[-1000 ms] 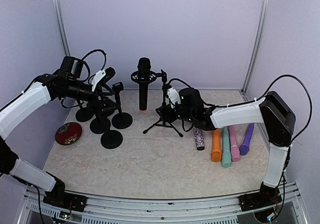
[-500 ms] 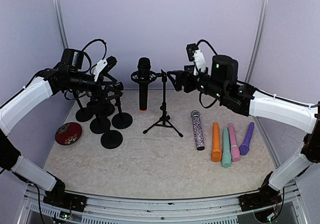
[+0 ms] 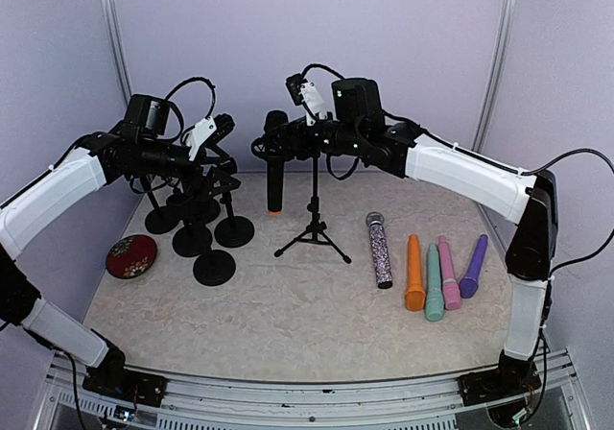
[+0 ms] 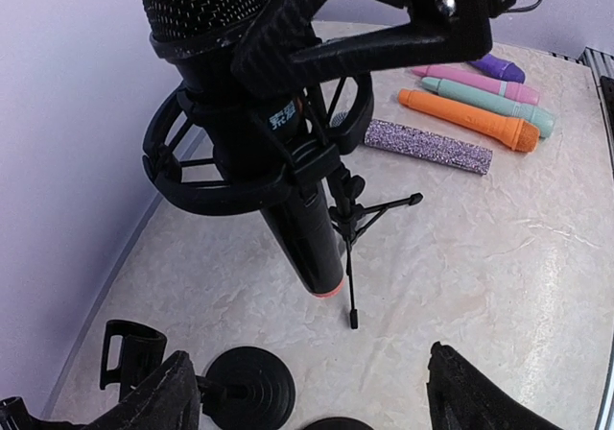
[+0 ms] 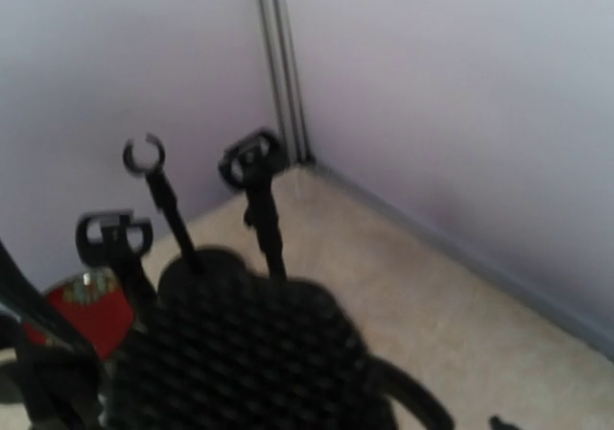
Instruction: Remove the microphone from the stand
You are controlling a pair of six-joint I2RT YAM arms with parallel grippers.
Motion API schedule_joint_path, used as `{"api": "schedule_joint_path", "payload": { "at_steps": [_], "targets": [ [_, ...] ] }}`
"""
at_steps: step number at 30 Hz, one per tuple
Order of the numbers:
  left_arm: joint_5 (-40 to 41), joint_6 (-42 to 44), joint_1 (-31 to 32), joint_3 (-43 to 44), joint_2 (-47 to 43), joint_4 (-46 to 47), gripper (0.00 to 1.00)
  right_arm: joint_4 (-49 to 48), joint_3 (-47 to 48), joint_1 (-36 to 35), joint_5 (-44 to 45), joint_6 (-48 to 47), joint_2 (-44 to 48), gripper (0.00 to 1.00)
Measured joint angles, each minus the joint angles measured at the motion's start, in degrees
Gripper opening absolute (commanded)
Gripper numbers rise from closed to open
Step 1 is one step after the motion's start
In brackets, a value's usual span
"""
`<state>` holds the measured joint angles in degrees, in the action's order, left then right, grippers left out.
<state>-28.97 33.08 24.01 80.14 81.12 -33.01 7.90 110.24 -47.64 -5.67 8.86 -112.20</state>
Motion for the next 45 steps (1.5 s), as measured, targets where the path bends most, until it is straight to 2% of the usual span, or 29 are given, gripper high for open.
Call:
{"api": "schedule_joint_path", "payload": {
  "at_steps": [6,11,20,23,29,32,35,45],
  "targets": [
    [0.6,0.7,0.1,0.0,0.0,0.0,0.79,3.0,4.3,-0.1,-1.3,0.0,-2.4,0.73],
    [0.9,0.9,0.1,0.0,0.0,0.0,0.79,3.1,7.1,-0.2,-1.7,-0.3,-2.6,0.63],
    [1.0,1.5,0.1,0.0,0.0,0.0,0.79,6.0,11.2,-0.2,-2.3,-0.4,-5.7,0.69],
    [1.1,1.8,0.1,0.0,0.0,0.0,0.79,8.3,12.3,0.2,-2.8,-0.4,-6.9,0.61],
    [1.4,1.9,0.1,0.0,0.0,0.0,0.79,9.7,12.2,0.2,-3.6,-0.5,-7.0,0.31],
    [1.5,1.9,0.1,0.0,0.0,0.0,0.79,8.7,11.8,0.2,-3.9,-0.5,-6.9,0.22],
    [1.6,2.0,0.1,0.0,-0.1,0.0,0.79,8.5,11.7,0.2,-4.0,-0.6,-6.9,0.19],
    [2.3,2.0,0.1,-0.3,-0.7,0.0,0.79,9.1,11.8,0.2,-4.3,-2.1,-6.4,0.18]
  ]
}}
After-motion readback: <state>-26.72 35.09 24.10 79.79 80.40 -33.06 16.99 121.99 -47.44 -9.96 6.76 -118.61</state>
